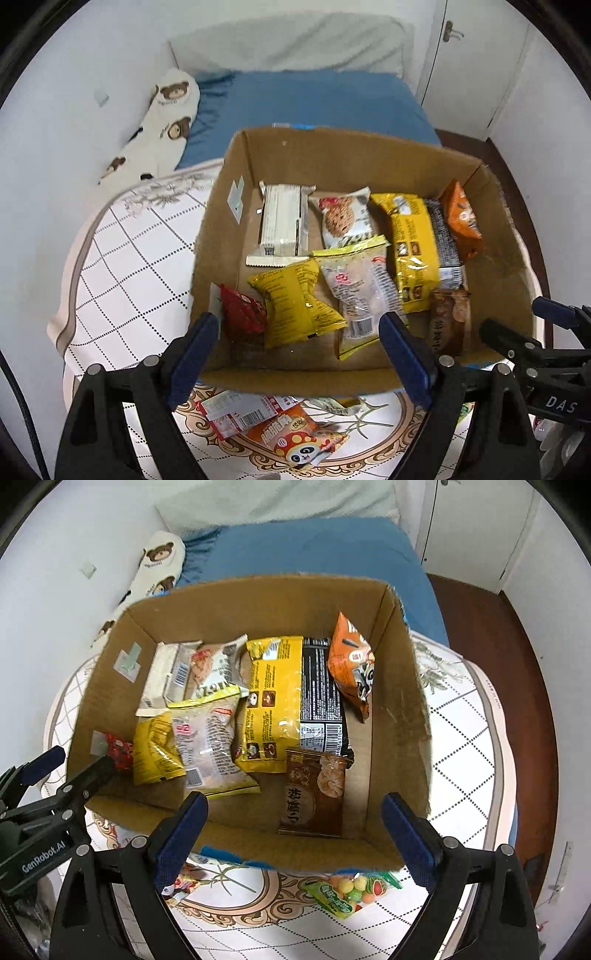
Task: Organize snacks
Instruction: 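Grasp the orange panda packet with left tool while right tool grasps green candy bag, then carry both packets into the box, release them, and lift both tools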
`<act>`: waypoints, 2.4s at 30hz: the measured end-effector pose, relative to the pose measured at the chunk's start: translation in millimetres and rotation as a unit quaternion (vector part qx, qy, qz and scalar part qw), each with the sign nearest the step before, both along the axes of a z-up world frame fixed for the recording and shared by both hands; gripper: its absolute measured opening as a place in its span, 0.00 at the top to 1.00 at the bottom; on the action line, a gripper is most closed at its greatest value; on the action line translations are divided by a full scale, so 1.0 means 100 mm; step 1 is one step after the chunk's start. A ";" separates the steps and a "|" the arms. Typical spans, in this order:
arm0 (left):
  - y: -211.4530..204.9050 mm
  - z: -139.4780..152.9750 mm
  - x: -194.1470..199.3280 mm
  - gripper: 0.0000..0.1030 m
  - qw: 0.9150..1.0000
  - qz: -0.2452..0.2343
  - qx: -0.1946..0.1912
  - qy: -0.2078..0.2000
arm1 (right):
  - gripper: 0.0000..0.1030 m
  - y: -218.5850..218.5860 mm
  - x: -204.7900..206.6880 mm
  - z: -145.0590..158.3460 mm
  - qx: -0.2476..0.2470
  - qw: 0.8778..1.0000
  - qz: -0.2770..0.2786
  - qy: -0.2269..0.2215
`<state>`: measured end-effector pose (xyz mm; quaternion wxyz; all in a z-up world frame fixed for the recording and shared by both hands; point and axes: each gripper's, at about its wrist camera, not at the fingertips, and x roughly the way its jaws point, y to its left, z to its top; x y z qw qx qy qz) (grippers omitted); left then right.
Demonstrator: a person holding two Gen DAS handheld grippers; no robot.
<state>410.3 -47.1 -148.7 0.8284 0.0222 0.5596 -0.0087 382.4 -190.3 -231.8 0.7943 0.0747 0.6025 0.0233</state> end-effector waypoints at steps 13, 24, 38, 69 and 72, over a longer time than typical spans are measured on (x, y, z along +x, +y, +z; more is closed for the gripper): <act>0.05 0.54 -0.55 0.14 0.998 0.005 -0.028 -0.058 | 0.06 0.00 -0.62 0.54 0.017 0.998 -0.005 -0.062; 0.10 -0.71 -0.94 0.14 0.993 -0.043 0.022 0.105 | 0.06 -0.39 -1.24 -0.52 0.105 0.989 -0.093 0.040; 0.65 -1.57 -0.77 0.14 0.941 0.176 -0.176 0.230 | 0.28 -0.79 -1.11 -1.52 0.140 0.960 -0.225 0.094; -0.01 -1.94 -1.64 0.57 0.978 0.015 -0.012 0.207 | 0.44 0.38 -1.83 -1.93 0.022 0.986 -0.026 0.162; 0.03 -1.85 -1.52 0.59 0.980 0.006 -0.014 0.200 | 0.47 0.40 -1.82 -1.85 0.032 0.988 -0.026 0.148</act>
